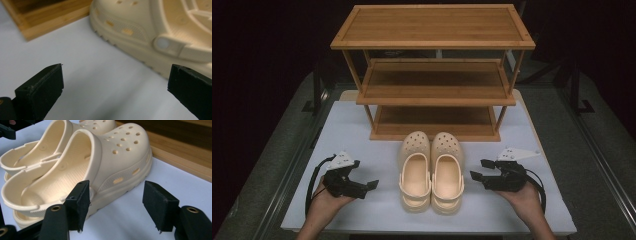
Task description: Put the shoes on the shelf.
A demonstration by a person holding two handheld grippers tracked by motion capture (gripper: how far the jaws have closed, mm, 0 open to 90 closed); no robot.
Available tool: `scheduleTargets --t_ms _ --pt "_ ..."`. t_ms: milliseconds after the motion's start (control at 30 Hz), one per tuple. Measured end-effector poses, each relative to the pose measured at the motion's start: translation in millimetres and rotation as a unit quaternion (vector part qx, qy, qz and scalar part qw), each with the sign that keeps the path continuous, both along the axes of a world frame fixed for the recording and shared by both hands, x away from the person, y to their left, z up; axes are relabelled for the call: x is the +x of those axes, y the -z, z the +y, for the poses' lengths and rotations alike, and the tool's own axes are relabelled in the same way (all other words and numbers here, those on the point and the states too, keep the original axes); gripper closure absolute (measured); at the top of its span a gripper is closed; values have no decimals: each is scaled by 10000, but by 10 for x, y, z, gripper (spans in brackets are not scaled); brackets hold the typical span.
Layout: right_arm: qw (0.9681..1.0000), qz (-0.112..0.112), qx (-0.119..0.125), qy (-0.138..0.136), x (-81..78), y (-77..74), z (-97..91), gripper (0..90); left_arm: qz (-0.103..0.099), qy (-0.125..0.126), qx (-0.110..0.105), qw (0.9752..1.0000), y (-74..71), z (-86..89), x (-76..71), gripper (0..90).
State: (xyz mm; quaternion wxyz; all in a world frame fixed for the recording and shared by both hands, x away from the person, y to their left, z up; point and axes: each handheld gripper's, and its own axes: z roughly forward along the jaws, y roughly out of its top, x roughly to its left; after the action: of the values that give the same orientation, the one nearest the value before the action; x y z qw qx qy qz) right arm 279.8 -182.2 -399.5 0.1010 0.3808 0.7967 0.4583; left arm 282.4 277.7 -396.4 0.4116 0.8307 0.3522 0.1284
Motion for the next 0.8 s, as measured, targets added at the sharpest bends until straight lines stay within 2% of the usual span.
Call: scheduleTargets --t_ms 200,333,633,667,700,800 --pt "9999 2 77 -66 26 -42 71 370 -48 264 -135 9995 -135 -243 94 0" --pt "9999 -4 51 -124 48 -63 134 366 -57 449 -100 9989 -191 -457 173 0" --pt "9997 -49 17 -234 113 -109 295 360 -22 650 -42 9979 -173 -758 307 0" --pt "9997 -58 12 -236 133 -102 315 360 -35 677 -31 9977 -161 -780 327 13" --pt "9997 -37 -14 -234 153 -95 335 360 -64 694 -26 9976 -149 -795 347 64" --pt "9997 -13 -69 -246 217 -59 399 360 -29 660 19 9978 -100 -825 417 99"
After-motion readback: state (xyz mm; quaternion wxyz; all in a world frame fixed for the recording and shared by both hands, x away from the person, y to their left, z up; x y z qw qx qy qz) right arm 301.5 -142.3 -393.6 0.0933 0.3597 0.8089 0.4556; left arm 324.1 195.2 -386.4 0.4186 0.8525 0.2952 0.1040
